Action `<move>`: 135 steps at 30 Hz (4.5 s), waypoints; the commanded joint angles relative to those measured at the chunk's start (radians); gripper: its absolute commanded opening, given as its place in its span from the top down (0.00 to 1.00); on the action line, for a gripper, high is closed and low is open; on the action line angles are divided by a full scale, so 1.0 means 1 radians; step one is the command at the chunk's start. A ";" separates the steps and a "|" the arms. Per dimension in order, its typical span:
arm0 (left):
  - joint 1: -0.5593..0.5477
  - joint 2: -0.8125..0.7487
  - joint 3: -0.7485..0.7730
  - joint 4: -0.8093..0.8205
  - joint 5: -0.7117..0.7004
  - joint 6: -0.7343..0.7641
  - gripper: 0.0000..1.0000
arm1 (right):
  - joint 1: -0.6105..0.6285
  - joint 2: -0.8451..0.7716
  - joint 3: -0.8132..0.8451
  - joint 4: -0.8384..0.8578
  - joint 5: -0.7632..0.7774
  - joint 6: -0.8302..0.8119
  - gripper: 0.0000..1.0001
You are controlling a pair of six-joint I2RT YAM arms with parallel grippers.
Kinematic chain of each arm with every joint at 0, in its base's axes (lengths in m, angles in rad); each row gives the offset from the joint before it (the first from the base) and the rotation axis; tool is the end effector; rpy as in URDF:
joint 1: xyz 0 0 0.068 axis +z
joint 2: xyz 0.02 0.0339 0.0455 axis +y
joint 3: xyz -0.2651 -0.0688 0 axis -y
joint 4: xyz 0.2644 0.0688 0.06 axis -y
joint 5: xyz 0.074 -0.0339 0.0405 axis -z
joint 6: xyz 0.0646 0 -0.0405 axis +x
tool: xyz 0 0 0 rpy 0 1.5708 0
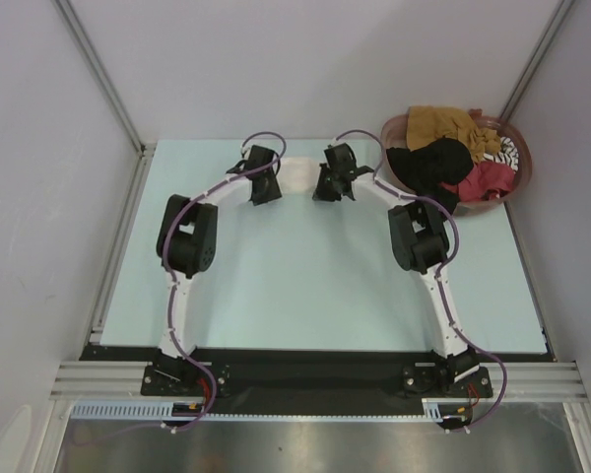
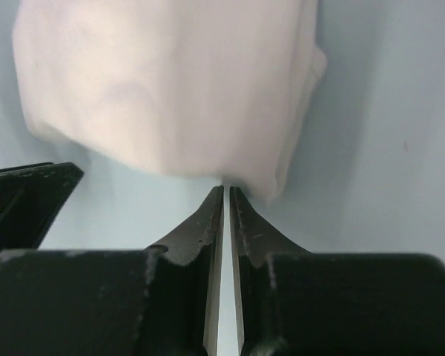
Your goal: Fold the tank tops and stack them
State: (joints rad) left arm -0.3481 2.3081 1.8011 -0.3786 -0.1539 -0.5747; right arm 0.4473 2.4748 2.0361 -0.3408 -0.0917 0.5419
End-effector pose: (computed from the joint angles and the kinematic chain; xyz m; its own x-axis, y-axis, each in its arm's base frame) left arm 0.5164 -0.1768 0.1271 -0.7446 -0.3012 -0.5957 -0.1893 0.9510 -0.2444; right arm 0.5308 0.2612 0.1222 -0.7954 0.1881 -0.5762 -0.0924 0.9019 0.4220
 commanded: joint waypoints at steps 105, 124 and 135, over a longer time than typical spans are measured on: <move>-0.040 -1.730 -1.485 0.374 -0.055 0.141 0.00 | -0.217 -1.364 -1.002 -0.103 -0.060 -0.109 0.69; 0.029 -0.486 -0.426 0.169 0.206 0.018 0.08 | -0.182 -1.447 -1.416 0.230 -0.025 -0.106 0.40; 0.072 -0.139 -0.152 0.205 0.287 0.001 0.18 | -0.151 -1.453 -1.432 0.255 -0.026 -0.114 0.41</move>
State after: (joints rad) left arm -0.3012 2.1399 1.5776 -0.1978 0.0902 -0.5503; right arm 0.2909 1.0451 0.6086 -0.1322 -0.1101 0.4313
